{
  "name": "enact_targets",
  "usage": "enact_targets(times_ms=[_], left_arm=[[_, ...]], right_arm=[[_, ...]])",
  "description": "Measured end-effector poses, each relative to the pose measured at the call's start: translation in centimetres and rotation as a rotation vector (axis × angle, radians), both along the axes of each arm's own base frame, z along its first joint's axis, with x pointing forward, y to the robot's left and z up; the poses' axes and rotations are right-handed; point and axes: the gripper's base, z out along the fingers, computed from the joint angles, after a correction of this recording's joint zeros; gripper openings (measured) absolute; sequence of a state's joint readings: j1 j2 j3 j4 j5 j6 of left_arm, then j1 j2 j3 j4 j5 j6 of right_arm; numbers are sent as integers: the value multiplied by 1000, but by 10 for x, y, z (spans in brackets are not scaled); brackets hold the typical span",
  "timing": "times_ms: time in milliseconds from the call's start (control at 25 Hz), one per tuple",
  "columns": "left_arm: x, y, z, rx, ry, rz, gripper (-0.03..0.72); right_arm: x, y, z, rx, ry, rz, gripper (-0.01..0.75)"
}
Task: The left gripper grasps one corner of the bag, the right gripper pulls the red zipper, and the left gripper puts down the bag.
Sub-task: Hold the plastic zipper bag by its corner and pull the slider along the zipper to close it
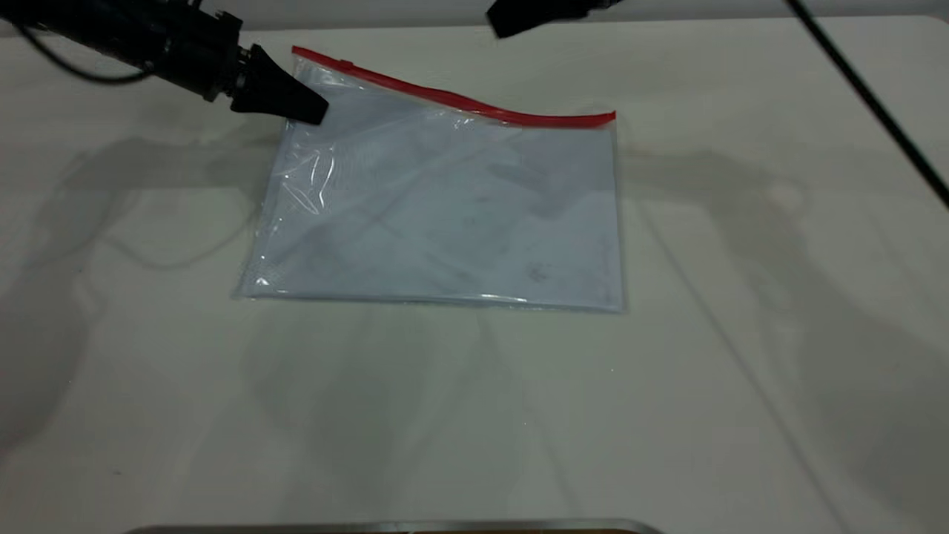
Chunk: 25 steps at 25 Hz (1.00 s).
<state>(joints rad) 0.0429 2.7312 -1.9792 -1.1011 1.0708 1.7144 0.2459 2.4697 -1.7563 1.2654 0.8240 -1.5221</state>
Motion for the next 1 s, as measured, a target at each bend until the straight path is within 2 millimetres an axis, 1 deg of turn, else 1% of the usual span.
enact_targets(times_ms=[80, 120, 160, 280, 400, 440, 560, 640, 1000], left_arm=[[-2, -4, 1, -3, -85, -87, 53], [-3, -8, 1, -5, -114, -122, 53], [-4, -10, 1, -6, -131, -142, 53], [-6, -18, 1, -8, -156, -183, 53], [-7, -26, 1, -6, -161, -204, 53], [-7, -29, 1, -7, -161, -210, 53], [-9, -37, 0, -6, -163, -226, 53], [-9, -41, 0, -6, -163, -234, 54], [-14, -60, 0, -6, -172, -281, 54]], right_arm=[[5, 4, -8, 32, 12, 37, 414], [6, 7, -15, 51, 28, 57, 413], [8, 8, -18, 70, 35, 66, 412], [9, 13, -32, 107, 65, 79, 407], [9, 20, -40, 117, 72, 84, 404], [8, 25, -42, 122, 76, 91, 403], [3, 37, -46, 125, 84, 108, 402], [2, 42, -46, 122, 78, 108, 402], [6, 43, -44, 136, 69, 64, 402]])
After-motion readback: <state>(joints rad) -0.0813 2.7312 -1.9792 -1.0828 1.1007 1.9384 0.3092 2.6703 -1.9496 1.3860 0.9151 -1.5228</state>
